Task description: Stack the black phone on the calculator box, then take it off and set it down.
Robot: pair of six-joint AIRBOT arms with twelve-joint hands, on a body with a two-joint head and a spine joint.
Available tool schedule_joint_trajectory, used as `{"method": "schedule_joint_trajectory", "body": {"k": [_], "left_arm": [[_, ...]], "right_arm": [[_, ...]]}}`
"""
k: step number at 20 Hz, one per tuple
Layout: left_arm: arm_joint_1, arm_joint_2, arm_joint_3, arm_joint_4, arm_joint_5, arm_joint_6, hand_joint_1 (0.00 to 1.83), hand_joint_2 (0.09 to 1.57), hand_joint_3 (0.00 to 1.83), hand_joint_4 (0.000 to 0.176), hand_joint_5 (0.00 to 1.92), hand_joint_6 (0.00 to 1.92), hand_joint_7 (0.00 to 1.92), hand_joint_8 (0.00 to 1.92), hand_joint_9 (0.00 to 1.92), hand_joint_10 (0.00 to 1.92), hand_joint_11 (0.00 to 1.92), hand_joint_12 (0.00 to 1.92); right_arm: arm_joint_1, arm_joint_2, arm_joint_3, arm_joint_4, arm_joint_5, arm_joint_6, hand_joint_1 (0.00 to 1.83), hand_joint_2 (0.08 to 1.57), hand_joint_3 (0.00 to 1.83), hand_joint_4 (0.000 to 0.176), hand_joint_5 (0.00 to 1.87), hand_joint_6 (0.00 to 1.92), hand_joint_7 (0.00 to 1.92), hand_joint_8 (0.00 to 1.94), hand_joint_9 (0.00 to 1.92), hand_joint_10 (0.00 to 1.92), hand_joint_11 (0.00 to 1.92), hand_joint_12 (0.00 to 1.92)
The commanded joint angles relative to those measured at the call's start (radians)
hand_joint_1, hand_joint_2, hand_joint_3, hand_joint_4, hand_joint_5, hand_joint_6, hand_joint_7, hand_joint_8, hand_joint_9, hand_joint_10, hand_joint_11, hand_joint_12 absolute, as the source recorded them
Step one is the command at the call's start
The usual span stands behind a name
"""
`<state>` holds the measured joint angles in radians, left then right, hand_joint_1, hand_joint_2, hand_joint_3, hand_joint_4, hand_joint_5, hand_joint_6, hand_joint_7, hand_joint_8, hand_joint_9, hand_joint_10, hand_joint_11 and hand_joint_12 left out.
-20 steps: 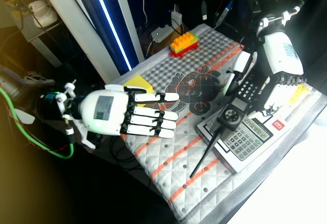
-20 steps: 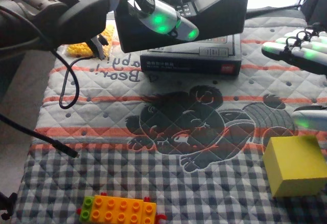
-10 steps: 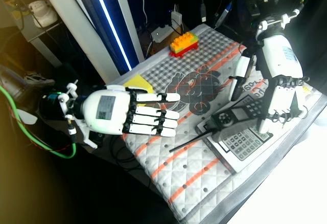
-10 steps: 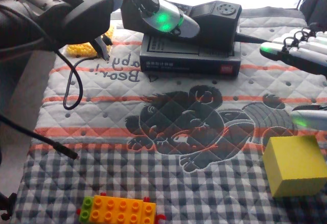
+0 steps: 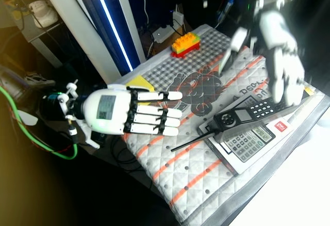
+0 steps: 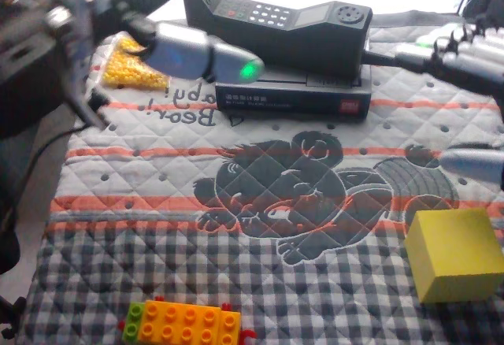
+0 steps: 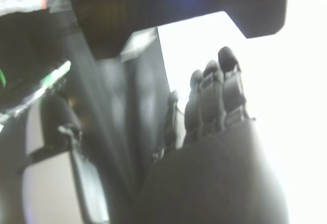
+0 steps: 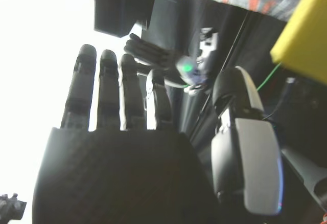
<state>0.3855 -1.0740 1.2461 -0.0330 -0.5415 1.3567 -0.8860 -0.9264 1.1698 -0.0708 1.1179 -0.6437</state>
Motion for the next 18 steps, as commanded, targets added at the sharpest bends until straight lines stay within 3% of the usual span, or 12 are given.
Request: {"method": "schedule_joint_trajectory", "body": {"k": [1,3,4,5,7,9,10,11,12,14,17,18], "left_arm": [[0.020,0.030,-0.017,-0.008,-0.171,-0.029,0.87,0.86,0.00,0.172,0.13,0.02,0.04,0.01,0.00,0.00,0.00,0.00],[0.105,0.101,-0.086,-0.042,-0.231,-0.037,0.86,0.85,0.00,0.158,0.09,0.00,0.04,0.01,0.00,0.00,0.00,0.00],[0.153,0.136,-0.121,-0.066,-0.269,-0.037,0.90,0.80,0.00,0.172,0.09,0.00,0.07,0.00,0.01,0.00,0.01,0.01],[0.193,0.162,-0.149,-0.084,-0.304,-0.037,0.95,0.78,0.00,0.149,0.12,0.01,0.09,0.01,0.03,0.01,0.04,0.02],[0.258,0.202,-0.198,-0.120,-0.382,-0.037,0.85,0.81,0.01,0.115,0.10,0.00,0.06,0.00,0.00,0.00,0.00,0.00],[0.325,0.236,-0.247,-0.142,-0.448,-0.037,0.80,0.83,0.01,0.077,0.11,0.01,0.06,0.01,0.00,0.00,0.00,0.00],[0.361,0.251,-0.271,-0.148,-0.471,-0.037,0.86,0.84,0.01,0.093,0.12,0.01,0.07,0.01,0.00,0.00,0.00,0.00],[0.366,0.252,-0.273,-0.148,-0.472,-0.037,0.88,0.85,0.01,0.084,0.14,0.02,0.07,0.01,0.00,0.00,0.00,0.00],[0.382,0.259,-0.285,-0.151,-0.482,-0.037,0.90,0.86,0.01,0.097,0.14,0.01,0.08,0.01,0.00,0.00,0.00,0.00],[0.422,0.270,-0.307,-0.165,-0.512,-0.037,0.89,0.87,0.02,0.110,0.13,0.00,0.07,0.00,0.00,0.00,0.00,0.00],[0.446,0.272,-0.318,-0.178,-0.525,-0.037,0.91,0.89,0.02,0.094,0.16,0.01,0.10,0.01,0.01,0.00,0.00,0.00],[0.447,0.270,-0.317,-0.179,-0.519,-0.037,0.88,0.90,0.02,0.077,0.17,0.02,0.12,0.01,0.03,0.01,0.00,0.00]], "right_arm": [[0.016,0.003,0.008,0.031,0.123,0.006,0.40,1.21,0.00,0.139,0.11,0.01,0.16,0.00,0.14,0.00,0.12,0.01],[0.049,-0.019,0.027,0.034,0.111,0.006,0.43,1.17,0.00,0.162,0.13,0.01,0.16,0.00,0.13,0.00,0.13,0.02],[0.074,-0.031,0.040,0.033,0.095,0.006,0.41,1.15,0.00,0.165,0.12,0.01,0.16,0.00,0.14,0.01,0.17,0.03],[0.096,-0.040,0.050,0.033,0.079,0.006,0.42,1.13,0.00,0.162,0.12,0.00,0.17,0.01,0.15,0.01,0.18,0.03],[0.137,-0.060,0.073,0.033,0.042,0.006,0.44,1.07,0.00,0.118,0.16,0.01,0.20,0.01,0.19,0.01,0.21,0.03],[0.191,-0.101,0.115,0.032,-0.016,0.006,0.48,1.05,0.00,0.113,0.17,0.00,0.22,0.01,0.19,0.01,0.20,0.02],[0.223,-0.128,0.142,0.029,-0.055,0.006,0.52,1.06,0.00,0.126,0.18,0.01,0.24,0.01,0.20,0.01,0.21,0.03],[0.229,-0.133,0.145,0.028,-0.059,0.006,0.54,1.07,0.00,0.136,0.19,0.01,0.24,0.01,0.20,0.01,0.21,0.03],[0.247,-0.145,0.159,0.023,-0.081,0.006,0.56,1.05,0.00,0.145,0.20,0.01,0.25,0.01,0.20,0.01,0.20,0.02],[0.305,-0.185,0.199,0.001,-0.148,0.004,0.57,1.06,0.00,0.147,0.19,0.01,0.25,0.01,0.22,0.01,0.21,0.03],[0.405,-0.253,0.259,-0.019,-0.261,-0.040,0.61,1.06,0.00,0.126,0.19,0.00,0.27,0.01,0.24,0.01,0.20,0.03],[0.420,-0.269,0.274,-0.021,-0.285,-0.047,0.60,1.05,0.00,0.129,0.19,0.00,0.31,0.01,0.29,0.01,0.20,0.26]]}}
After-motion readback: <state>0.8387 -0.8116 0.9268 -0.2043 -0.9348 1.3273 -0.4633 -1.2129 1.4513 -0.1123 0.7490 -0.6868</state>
